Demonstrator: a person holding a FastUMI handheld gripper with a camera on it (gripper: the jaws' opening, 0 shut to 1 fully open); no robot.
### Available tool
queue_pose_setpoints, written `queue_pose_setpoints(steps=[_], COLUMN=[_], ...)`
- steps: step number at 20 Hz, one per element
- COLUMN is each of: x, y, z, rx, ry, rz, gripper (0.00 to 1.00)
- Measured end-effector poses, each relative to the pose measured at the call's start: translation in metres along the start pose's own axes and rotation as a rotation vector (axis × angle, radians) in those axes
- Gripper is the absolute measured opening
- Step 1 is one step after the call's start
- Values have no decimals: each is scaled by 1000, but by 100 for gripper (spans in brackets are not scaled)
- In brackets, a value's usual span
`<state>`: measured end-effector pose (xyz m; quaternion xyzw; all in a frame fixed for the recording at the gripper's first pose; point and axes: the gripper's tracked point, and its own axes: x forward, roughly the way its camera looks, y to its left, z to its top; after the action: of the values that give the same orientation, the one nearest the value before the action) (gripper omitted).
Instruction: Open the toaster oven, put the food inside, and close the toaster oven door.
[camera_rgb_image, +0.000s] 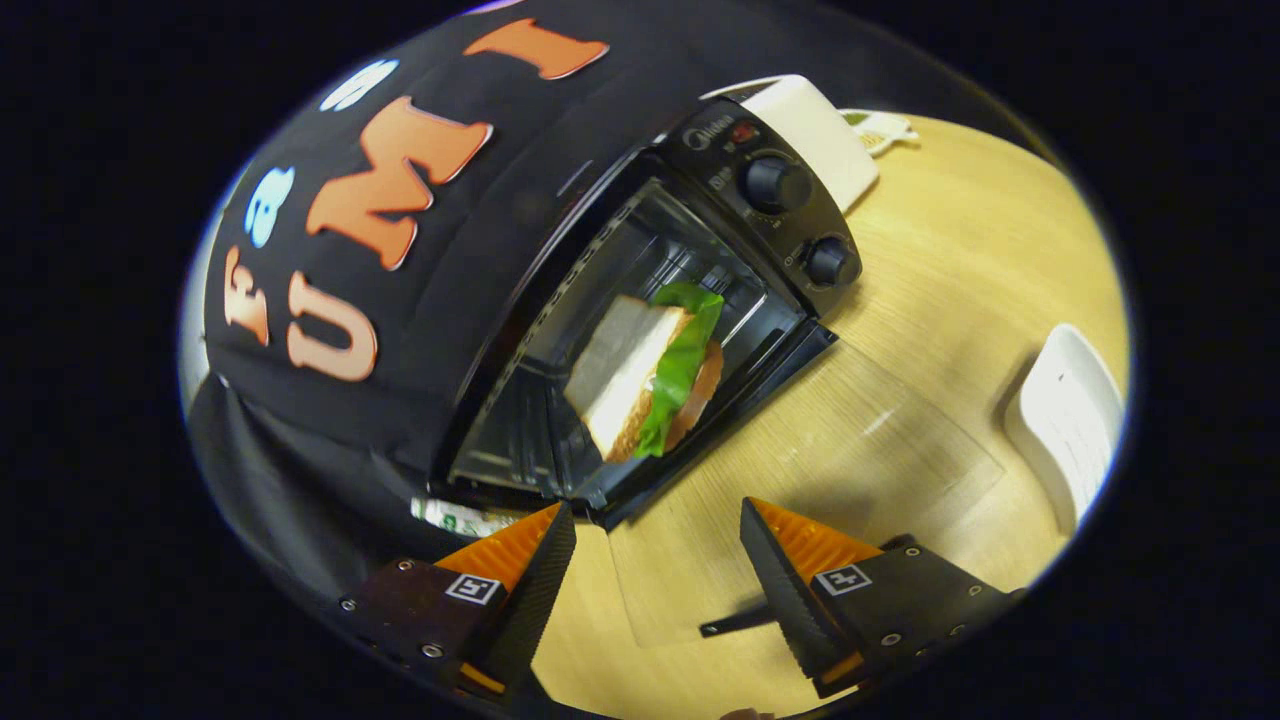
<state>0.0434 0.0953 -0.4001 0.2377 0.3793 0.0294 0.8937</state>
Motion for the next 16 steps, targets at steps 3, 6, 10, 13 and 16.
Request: queue_pose_setpoints(steps=[3, 6, 10, 13, 16], x=[-27, -34, -32, -26, -11], y=[-25, -46, -71, -83, -85], z=[-10, -33, -55, -69, -77], rx=[-250, -402, -541, -671, -727], ry=[-28, 17, 66, 109, 136], rz=[-113, -169, -243, -277, -284], gripper=[98, 98, 99, 99, 99])
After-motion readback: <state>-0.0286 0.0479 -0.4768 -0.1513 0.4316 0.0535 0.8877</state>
